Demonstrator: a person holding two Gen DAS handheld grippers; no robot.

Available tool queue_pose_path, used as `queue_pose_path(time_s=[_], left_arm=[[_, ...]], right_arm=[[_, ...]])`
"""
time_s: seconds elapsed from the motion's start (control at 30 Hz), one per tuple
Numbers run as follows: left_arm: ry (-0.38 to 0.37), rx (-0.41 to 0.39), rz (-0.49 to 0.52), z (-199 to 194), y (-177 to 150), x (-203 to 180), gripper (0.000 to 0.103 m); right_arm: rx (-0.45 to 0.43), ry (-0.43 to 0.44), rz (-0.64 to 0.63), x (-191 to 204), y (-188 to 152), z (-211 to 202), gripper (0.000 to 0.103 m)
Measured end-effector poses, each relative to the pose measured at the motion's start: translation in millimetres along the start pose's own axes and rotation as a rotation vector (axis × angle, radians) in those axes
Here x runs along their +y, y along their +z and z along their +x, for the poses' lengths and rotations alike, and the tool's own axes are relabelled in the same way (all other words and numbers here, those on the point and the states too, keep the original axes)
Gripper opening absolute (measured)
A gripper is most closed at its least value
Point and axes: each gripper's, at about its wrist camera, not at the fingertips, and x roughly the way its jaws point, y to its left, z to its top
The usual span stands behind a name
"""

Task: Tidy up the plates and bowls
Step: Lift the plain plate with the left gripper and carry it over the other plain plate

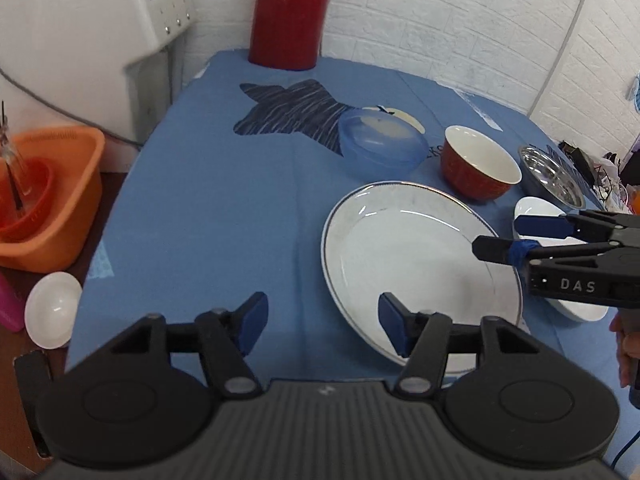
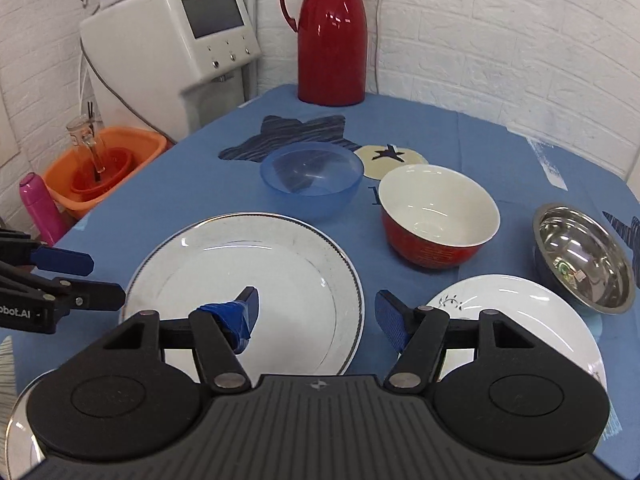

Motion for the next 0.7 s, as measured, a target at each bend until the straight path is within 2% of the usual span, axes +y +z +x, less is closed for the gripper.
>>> queue_pose_path(time_s=[0.2,0.23,0.5,0.53,0.57,0.6,0.63,0.7], left_arm=[[-0.004,0.056,0.01,33,8,-6,0.061],[-0.007,0.062,0.009,37,8,-7,0.061],[0.034,0.028,0.068,42,0,-19,0.06],[0.038,0.025,0.072,43,0,-19,0.057],[0.05,0.017,0.08,44,0,-21,0.049],[0.042,0.01,0.083,43,0,-23,0.03],[0.035,0.011,0.074,41,0,-24,0.026],[0.061,0.009,0.057,41,1,-24,0.025]], right_arm=[[0.081,0.042,0.052,-6,-3,36,0.051],[0.1,0.057,0.061,-4,-6,39,0.054],[0.042,0.045,0.046,2,-23,30,0.058],[0.042,0.046,0.049,3,-24,29,0.06],[0.04,0.048,0.048,3,-24,29,0.06],[0.035,0.054,0.045,2,-25,28,0.06],[0.027,0.055,0.039,2,-26,27,0.056],[0.027,0.06,0.045,0,-26,25,0.049]])
